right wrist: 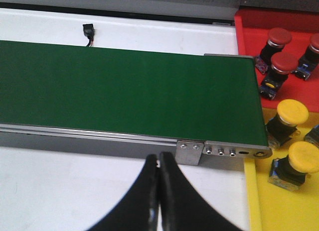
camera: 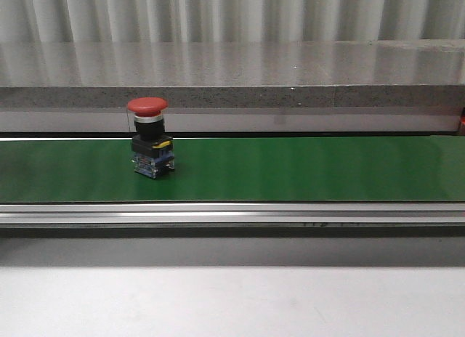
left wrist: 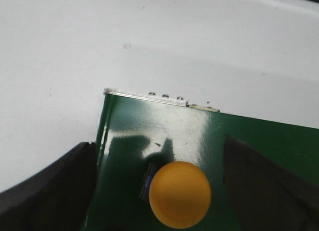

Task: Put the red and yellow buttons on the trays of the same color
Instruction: 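Lower the right gripper onto the arriving red button and grasp it, then carry the red button with the right gripper and release it in the red tray, then move the right gripper back toward the yellow button on the belt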

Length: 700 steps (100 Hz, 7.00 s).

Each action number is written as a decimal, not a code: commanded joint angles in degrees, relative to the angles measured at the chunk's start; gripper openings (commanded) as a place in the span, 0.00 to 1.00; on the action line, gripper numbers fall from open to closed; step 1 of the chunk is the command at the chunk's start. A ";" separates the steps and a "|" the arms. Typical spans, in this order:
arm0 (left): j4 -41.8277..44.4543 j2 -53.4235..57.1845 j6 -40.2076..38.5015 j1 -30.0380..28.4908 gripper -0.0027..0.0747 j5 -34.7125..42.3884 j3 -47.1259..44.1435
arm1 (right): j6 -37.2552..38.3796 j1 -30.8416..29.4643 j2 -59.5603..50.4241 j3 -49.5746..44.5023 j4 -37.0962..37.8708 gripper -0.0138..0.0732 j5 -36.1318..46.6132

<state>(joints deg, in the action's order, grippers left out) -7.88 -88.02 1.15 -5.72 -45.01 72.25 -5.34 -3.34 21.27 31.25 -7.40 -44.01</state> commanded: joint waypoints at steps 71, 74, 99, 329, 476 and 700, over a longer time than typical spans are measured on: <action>-1.37 28.87 4.46 16.54 0.01 11.30 -19.08 | -0.50 0.14 0.32 1.39 0.05 0.08 3.84; -1.37 30.27 4.46 16.54 0.01 11.43 -20.52 | -0.50 0.14 0.32 1.39 0.05 0.08 3.84; -1.37 43.04 4.46 16.54 0.01 11.65 -30.77 | -0.50 0.14 0.37 1.47 0.05 0.08 2.74; -1.26 54.01 4.46 16.54 0.01 9.88 -35.75 | -15.42 23.98 71.21 44.94 -1.48 0.22 -2.75; -1.26 54.01 4.46 16.54 0.01 9.84 -35.75 | 4.62 -33.60 73.21 44.88 -3.37 0.22 6.84; -1.26 54.01 4.46 16.54 0.01 9.74 -35.75 | 2.78 -28.00 51.10 30.53 -7.89 0.77 11.82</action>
<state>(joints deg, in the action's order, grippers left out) -8.45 -33.95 5.75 10.30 -38.92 35.07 -1.62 -32.03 77.22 61.79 -15.43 -33.40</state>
